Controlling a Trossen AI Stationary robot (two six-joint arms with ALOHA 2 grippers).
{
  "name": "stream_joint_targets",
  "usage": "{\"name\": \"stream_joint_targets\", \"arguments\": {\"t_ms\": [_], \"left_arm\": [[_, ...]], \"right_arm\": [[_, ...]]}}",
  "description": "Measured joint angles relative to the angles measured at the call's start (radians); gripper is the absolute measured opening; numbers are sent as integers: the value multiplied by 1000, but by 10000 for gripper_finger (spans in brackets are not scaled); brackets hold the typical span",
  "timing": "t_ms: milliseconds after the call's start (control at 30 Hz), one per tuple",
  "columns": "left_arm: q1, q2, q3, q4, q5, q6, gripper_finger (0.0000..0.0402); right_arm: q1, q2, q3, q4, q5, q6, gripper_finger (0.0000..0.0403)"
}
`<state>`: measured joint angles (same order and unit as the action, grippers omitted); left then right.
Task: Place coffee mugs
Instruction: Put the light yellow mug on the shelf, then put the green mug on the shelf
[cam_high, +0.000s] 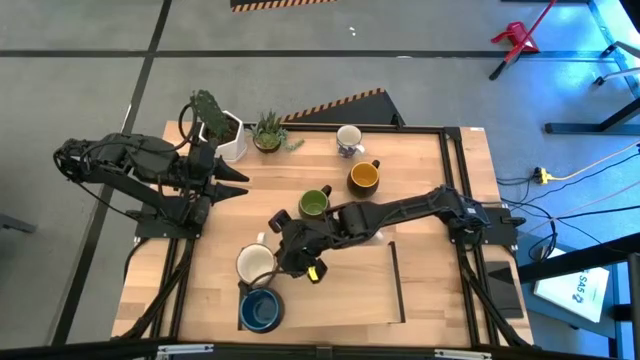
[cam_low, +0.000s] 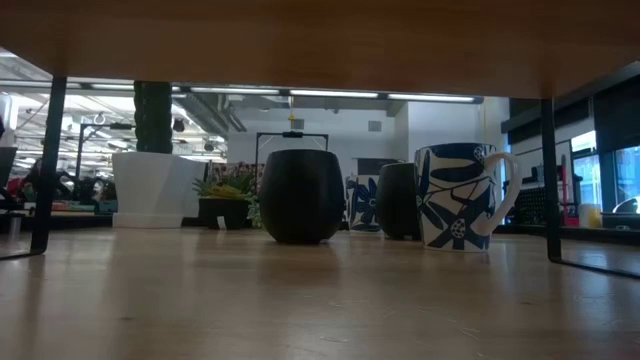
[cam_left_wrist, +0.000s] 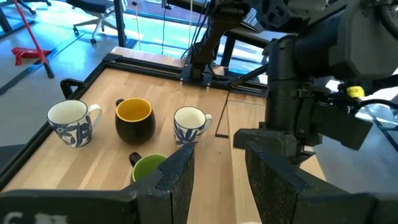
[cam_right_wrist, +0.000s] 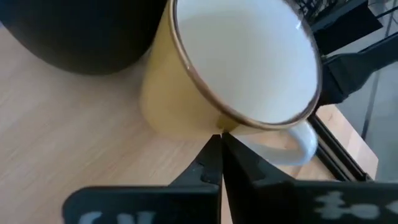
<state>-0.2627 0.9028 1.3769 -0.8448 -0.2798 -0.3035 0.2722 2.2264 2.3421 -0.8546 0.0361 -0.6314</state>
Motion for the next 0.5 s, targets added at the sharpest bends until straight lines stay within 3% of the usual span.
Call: {"name": "stream_joint_targets", "arguments": {"t_ms": [267,500], "left_arm": [[0,0,0,0,-26,0,137],[1,1,0,15,-101,-1,137]], "right_arm": [[-5,-36,-1,-76,143,20,0],[-13,-115,2,-364,340,192,1]]}}
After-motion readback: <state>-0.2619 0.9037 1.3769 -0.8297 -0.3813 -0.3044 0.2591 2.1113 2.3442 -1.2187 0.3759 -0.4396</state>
